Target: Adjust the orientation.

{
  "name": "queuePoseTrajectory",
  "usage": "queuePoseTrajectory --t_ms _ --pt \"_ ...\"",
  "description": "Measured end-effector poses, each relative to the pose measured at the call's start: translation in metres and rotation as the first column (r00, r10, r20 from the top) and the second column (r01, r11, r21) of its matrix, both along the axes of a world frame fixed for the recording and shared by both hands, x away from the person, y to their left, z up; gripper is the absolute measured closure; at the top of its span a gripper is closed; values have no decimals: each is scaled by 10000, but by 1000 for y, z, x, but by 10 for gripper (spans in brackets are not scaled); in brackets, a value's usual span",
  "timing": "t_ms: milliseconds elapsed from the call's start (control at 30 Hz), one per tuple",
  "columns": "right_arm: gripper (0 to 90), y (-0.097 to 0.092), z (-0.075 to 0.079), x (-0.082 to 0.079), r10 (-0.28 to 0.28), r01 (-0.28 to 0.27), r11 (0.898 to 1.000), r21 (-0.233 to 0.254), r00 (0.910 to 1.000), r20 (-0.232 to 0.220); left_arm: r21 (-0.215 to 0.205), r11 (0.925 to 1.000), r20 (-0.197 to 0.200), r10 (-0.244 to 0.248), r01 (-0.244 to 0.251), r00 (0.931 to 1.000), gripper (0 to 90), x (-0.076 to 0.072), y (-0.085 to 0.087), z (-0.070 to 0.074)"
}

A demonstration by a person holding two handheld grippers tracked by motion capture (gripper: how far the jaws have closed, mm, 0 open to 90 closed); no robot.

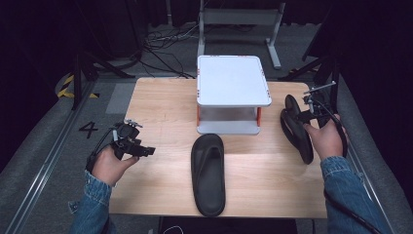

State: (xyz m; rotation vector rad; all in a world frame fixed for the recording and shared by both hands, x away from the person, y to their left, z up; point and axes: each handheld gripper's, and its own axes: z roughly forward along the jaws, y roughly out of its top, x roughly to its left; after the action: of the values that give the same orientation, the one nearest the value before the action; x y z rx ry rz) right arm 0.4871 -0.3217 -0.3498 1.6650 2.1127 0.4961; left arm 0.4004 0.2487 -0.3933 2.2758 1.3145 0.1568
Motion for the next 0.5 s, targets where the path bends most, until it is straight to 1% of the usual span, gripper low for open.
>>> queuePoseTrajectory --t_ms 33,100,133,267,333,367,400,500 --pt "461 -1 -2 4 -52 51 9999 -100 10000 -66 -21 10000 -30 61 -61 10000 316 -2 1 -1" --pt "505 -1 -7 15 -193 187 9997 -170 9992 -348 -36 9999 -55 140 -140 9999 316 -6 5 -1" --pt "529 -1 -8 17 -270 260 9993 -257 9989 -381 -47 9998 -34 176 -177 9998 316 -7 6 -1" --pt "538 1 -15 25 -469 424 9971 -635 9964 -706 14 9994 -115 336 -336 9994 316 -12 12 -3" --pt "538 2 -17 26 -490 439 9968 -663 9958 -769 -7 9991 -94 415 -415 9991 316 -13 12 -3" --pt "569 3 -19 27 -512 472 9977 -493 9953 -828 -11 9991 -74 432 -432 9990 316 -14 13 -3" --pt "603 3 -19 27 -501 466 9980 -421 9952 -846 -25 9992 -75 395 -395 9992 316 -14 13 -2" --pt "618 7 -19 27 -559 514 9971 -562 9951 -814 -27 9992 -30 394 -394 9992 316 -15 14 -2"
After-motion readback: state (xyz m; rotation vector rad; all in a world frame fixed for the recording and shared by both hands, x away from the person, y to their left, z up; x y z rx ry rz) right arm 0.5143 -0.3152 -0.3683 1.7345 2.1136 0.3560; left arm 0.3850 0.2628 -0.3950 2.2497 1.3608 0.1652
